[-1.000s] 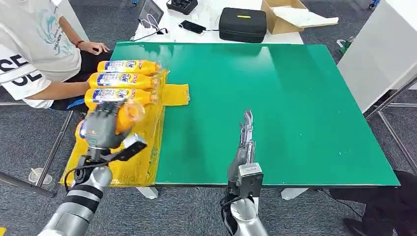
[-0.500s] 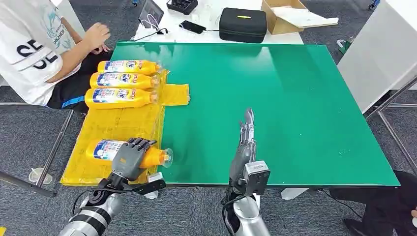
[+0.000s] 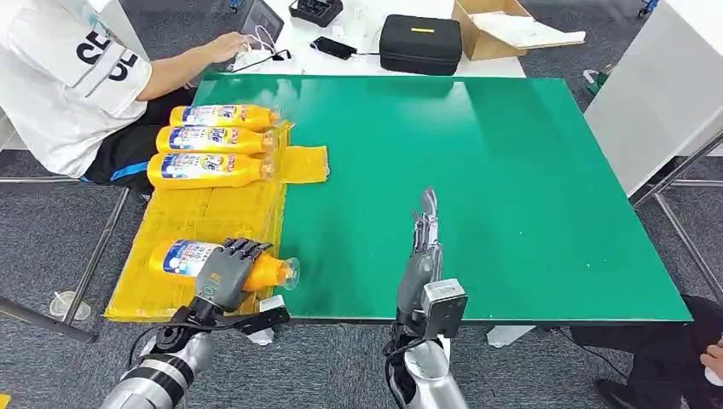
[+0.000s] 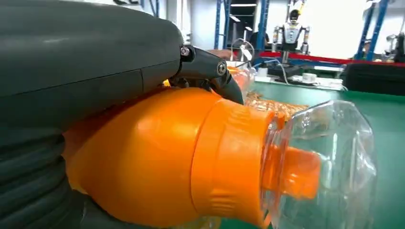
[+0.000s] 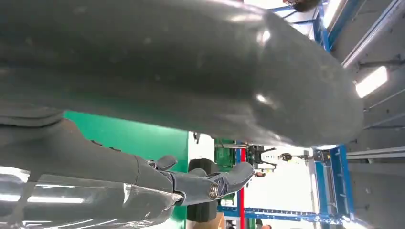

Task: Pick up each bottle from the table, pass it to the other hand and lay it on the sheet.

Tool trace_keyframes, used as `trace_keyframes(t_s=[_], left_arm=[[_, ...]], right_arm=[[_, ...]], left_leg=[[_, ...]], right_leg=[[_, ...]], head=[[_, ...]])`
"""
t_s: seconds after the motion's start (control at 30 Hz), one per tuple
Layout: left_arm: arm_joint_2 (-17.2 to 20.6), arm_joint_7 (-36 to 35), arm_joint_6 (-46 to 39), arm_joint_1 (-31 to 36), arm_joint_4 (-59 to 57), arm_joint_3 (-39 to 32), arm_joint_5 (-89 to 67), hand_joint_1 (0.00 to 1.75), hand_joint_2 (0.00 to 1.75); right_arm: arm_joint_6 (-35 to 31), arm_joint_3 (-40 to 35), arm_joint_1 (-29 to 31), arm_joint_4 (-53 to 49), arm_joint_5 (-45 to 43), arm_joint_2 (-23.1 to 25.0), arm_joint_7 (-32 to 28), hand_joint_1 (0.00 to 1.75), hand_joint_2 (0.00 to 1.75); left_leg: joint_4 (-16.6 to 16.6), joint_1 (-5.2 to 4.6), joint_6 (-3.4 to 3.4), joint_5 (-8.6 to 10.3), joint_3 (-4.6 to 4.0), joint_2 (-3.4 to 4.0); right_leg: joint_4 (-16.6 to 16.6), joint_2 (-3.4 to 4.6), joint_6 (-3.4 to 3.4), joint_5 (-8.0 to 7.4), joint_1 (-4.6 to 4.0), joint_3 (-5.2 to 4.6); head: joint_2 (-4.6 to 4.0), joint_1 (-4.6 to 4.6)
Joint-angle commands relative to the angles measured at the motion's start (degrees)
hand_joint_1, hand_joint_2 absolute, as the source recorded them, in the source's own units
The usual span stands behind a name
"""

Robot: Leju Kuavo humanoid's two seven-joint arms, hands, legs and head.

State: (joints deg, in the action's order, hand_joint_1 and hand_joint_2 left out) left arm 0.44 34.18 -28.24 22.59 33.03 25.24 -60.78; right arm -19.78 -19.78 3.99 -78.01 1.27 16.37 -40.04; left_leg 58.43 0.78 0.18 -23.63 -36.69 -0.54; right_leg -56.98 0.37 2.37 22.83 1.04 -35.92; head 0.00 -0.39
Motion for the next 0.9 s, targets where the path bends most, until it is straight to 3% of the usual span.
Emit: trace_keyframes(t_s=[0.03,0.07,0.1,0.13,0.4,0.9], left_arm=[[-0.75,-0.40,1.21,2.13,-3.58,-2.41,1.16,1.75,1.75],[-0.72,-1.54,1.35,2.55,-3.91,-2.49,0.63,1.48,1.75],[-0.81,-1.71,2.32,2.79,-4.09,-2.89,1.10,0.09,1.75],[-0.59,-2.42,4.60,3.46,-4.77,-2.77,0.63,0.00,1.75],[0.45,-2.62,14.68,4.51,-8.52,-1.81,1.22,0.00,1.75],[1.91,-1.50,23.04,3.82,-9.83,-0.60,2.99,0.00,1.75]], right_arm=[[0.13,-0.06,1.24,3.36,0.17,-1.17,0.47,0.00,0.00],[0.07,-0.02,1.29,3.76,-0.03,-1.23,0.51,0.00,0.00],[0.09,-0.05,1.37,4.02,-0.14,-1.26,0.53,0.00,0.00],[0.28,-0.04,1.48,4.50,-0.17,-1.26,0.53,0.00,0.00],[0.91,1.34,1.04,4.15,-0.40,-0.34,1.27,0.00,0.00],[1.47,3.15,1.44,5.54,-0.50,-0.09,1.27,0.00,0.00]], left_leg=[[-0.04,0.10,0.03,-0.13,0.41,0.08],[-0.03,0.05,0.02,-0.05,0.19,0.03],[-0.03,0.04,0.02,-0.04,0.15,0.02],[-0.04,0.08,0.03,-0.07,0.26,0.03],[-0.04,0.04,0.00,-0.03,0.15,0.07],[-0.13,0.03,0.00,-0.06,0.78,0.17]], right_leg=[[0.11,-0.03,-0.17,0.09,-0.15,0.44],[0.07,-0.03,-0.09,0.04,-0.07,0.21],[0.07,-0.03,-0.06,0.03,-0.06,0.16],[0.11,-0.05,-0.10,0.05,-0.11,0.30],[0.06,0.03,-0.07,0.00,-0.05,0.17],[0.11,0.15,-0.12,-0.01,-0.06,0.79]], head=[[0.02,0.00],[0.00,0.00],[0.00,0.00],[0.00,0.00],[0.02,0.00],[0.00,0.00]])
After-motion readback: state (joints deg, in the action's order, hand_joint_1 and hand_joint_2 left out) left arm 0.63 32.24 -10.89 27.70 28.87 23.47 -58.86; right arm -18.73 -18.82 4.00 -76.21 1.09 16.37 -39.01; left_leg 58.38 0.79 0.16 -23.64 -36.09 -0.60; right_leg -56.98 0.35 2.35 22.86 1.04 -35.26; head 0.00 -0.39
